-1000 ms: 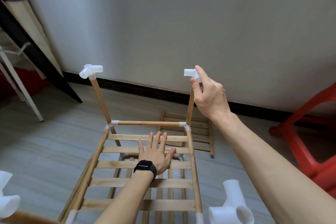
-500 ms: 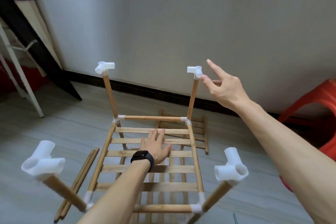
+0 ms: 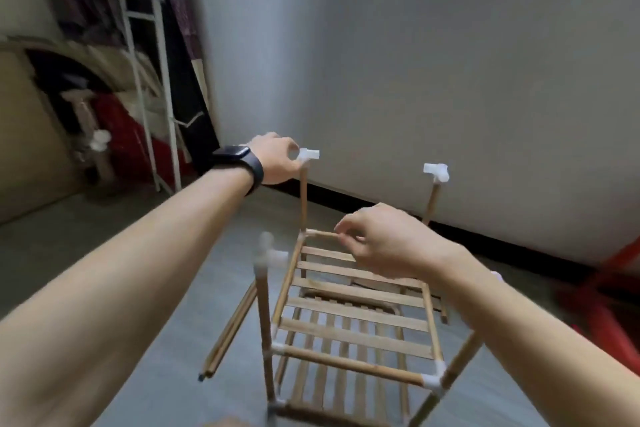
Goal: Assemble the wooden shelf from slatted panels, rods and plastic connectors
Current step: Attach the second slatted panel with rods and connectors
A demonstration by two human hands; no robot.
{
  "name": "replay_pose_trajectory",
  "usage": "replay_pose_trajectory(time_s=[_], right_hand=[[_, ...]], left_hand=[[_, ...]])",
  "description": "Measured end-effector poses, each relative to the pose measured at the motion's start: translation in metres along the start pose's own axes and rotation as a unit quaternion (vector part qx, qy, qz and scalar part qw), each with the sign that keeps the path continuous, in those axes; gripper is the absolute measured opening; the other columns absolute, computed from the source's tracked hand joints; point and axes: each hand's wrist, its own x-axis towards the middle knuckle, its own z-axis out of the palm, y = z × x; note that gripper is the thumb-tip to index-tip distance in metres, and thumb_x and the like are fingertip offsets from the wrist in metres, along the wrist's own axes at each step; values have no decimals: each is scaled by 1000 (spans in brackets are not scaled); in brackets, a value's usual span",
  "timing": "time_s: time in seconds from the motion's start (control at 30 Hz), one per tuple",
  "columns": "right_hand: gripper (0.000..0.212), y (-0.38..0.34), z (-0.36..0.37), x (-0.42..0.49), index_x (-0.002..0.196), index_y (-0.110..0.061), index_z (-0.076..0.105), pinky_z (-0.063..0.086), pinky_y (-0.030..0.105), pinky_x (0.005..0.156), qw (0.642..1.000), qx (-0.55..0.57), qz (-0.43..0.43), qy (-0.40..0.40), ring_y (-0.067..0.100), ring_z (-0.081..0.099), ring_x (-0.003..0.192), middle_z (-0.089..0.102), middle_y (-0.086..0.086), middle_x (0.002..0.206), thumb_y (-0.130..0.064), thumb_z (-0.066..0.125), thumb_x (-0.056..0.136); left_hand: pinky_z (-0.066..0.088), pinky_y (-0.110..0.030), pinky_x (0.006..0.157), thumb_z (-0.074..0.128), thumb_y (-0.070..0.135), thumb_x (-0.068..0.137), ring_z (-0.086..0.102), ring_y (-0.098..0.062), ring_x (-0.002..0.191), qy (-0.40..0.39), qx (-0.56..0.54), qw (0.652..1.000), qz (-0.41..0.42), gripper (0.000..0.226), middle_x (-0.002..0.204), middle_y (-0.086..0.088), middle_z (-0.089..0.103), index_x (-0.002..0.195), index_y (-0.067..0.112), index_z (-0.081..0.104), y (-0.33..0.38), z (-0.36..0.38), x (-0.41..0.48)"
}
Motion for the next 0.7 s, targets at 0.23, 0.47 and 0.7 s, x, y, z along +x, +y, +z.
replay_pose_trajectory(time_s=[0.23, 0.47, 0.7], right_hand=[[52, -8, 143, 36, 152, -31, 35, 27, 45, 120, 985, 11, 56, -165, 26, 22, 149, 27, 3, 162, -49, 35, 103], [80, 18, 239, 50, 152, -50, -14, -10, 49, 123, 982, -18, 71, -176, 21, -27, 149, -28, -5, 161, -82, -3, 80], [65, 27, 269, 45, 145, -52, -19, -12, 50, 123, 986, -27, 73, -146, 19, -37, 144, -34, -6, 155, -77, -7, 86]], left_hand=[[40, -40, 109, 53, 46, 96, 46, -34, 133, -120, -33, 978, -170, 60, 147, -15, 46, 149, 20, 42, -156, 121, -74], [32, -41, 117, 50, 46, 98, 32, -31, 145, -295, -72, 914, -270, 68, 160, -12, 30, 156, 21, 26, -207, 308, -150], [39, -45, 109, 51, 45, 93, 40, -31, 136, -337, -51, 901, -270, 66, 153, -6, 33, 152, 23, 31, -176, 378, -166]])
